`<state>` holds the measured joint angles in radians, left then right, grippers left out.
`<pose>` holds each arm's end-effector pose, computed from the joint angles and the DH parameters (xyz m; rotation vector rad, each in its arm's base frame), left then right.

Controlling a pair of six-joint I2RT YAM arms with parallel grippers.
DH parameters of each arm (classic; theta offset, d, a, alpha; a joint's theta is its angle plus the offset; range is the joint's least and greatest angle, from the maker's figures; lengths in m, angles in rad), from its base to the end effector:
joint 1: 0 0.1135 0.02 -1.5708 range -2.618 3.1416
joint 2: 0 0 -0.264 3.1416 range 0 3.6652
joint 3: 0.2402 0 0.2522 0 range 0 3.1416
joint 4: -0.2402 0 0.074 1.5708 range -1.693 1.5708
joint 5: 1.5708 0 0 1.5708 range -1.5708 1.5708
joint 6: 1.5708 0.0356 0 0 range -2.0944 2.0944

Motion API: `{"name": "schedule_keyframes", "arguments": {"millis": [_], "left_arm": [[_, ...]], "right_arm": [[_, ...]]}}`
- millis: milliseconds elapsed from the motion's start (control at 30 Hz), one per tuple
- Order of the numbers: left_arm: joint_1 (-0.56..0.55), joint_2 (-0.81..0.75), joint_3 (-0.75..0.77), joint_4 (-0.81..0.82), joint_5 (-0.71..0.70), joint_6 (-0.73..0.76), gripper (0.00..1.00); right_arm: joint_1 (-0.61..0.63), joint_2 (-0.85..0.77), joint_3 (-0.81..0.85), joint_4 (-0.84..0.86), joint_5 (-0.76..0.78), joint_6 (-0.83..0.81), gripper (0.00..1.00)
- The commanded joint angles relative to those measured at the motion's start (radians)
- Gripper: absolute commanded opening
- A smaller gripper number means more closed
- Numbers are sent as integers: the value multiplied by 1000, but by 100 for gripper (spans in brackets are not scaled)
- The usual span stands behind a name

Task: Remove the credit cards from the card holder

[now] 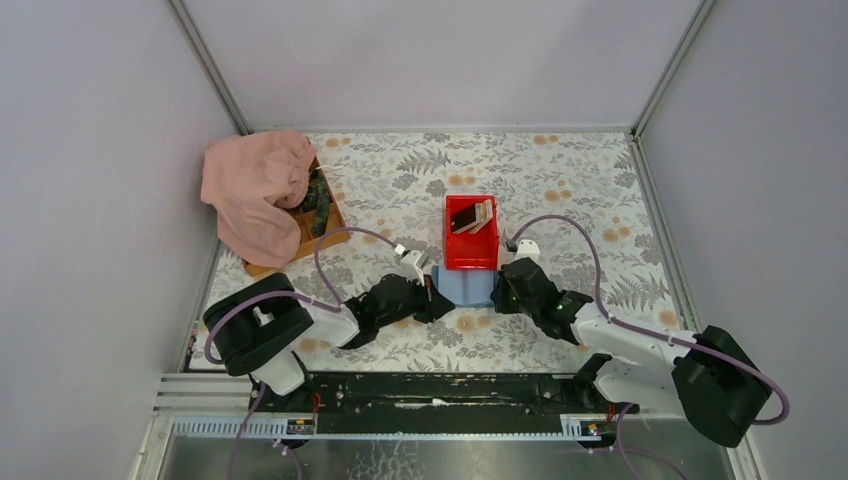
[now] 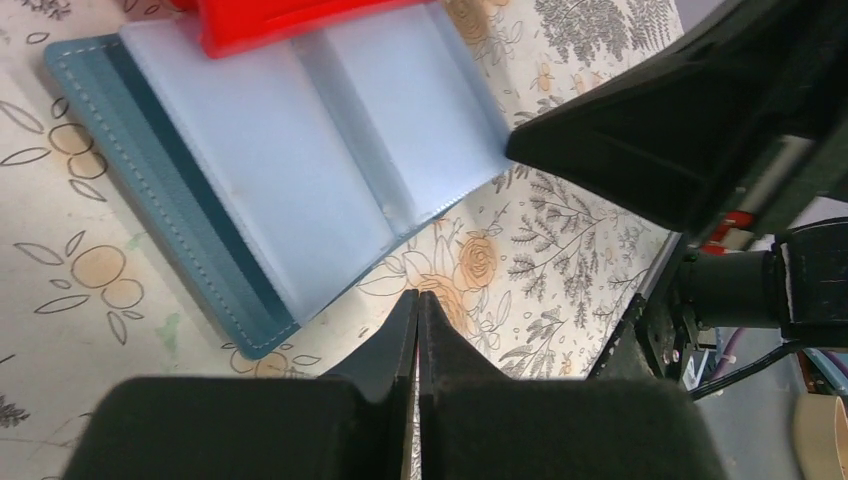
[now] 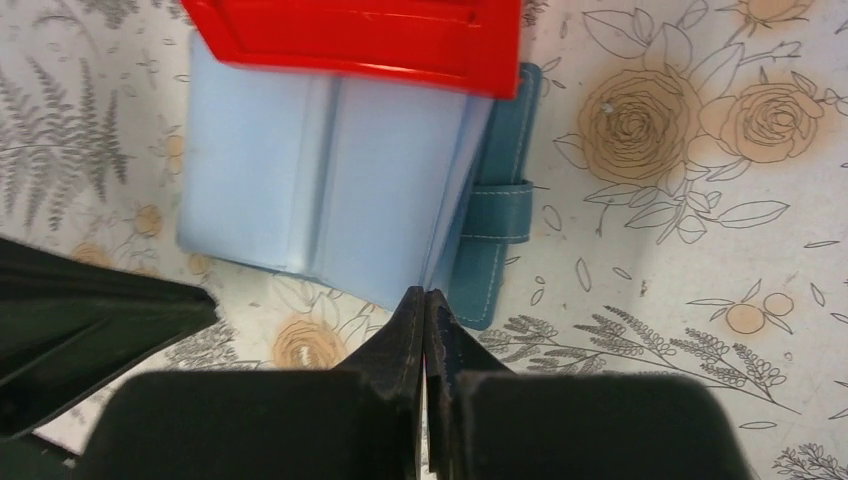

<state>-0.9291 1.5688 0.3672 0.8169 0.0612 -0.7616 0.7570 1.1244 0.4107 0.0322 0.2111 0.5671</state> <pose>0.1571 -0.2139 0.1296 0.2236 2.1340 -1.1254 0.1614 0.1422 0.1681 -0.1014 2.2761 0.4763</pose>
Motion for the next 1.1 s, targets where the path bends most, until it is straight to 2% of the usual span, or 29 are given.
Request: {"name": "schedule_keyframes", "arguments": {"millis": [0,233,533,600,633,667,733,767,833,867,900,1000,1033,1067], "left_arm": [[15,15,-30,113,4,-6,0],[15,17,-49,121,10,-14,0],[15,-4,-97,183,42,-36,0],[15,-41,-120,181,38,-33,3],[15,-62,-136,175,37,-30,7],[15,-86,-146,165,36,-28,13],[13,-147,-172,149,27,-23,25],[13,-183,-191,149,18,-27,30],[12,-267,-220,130,6,-29,39],[12,-316,-227,102,0,-28,43],[12,-384,-232,67,-4,-20,52],[10,-533,-215,-105,-57,-12,89],[10,-579,-199,-189,-80,2,96],[10,-623,-188,-247,-93,14,100]], "right_arm": [[-2,-79,-9,-15,-43,-10,0],[-1,-193,-16,-45,-87,-3,0],[7,-134,53,-33,-142,-23,0],[8,-141,56,-35,-141,-28,0],[8,-148,56,-42,-134,-29,2],[8,-158,56,-52,-124,-30,12],[8,-188,54,-75,-94,-30,39],[8,-207,51,-87,-75,-30,47],[8,-250,47,-118,-34,-32,56],[8,-271,45,-134,-11,-32,58],[8,-297,42,-148,18,-32,61],[8,-337,29,-179,76,-31,72],[8,-347,27,-192,91,-32,75],[8,-354,25,-204,107,-32,78]]}}
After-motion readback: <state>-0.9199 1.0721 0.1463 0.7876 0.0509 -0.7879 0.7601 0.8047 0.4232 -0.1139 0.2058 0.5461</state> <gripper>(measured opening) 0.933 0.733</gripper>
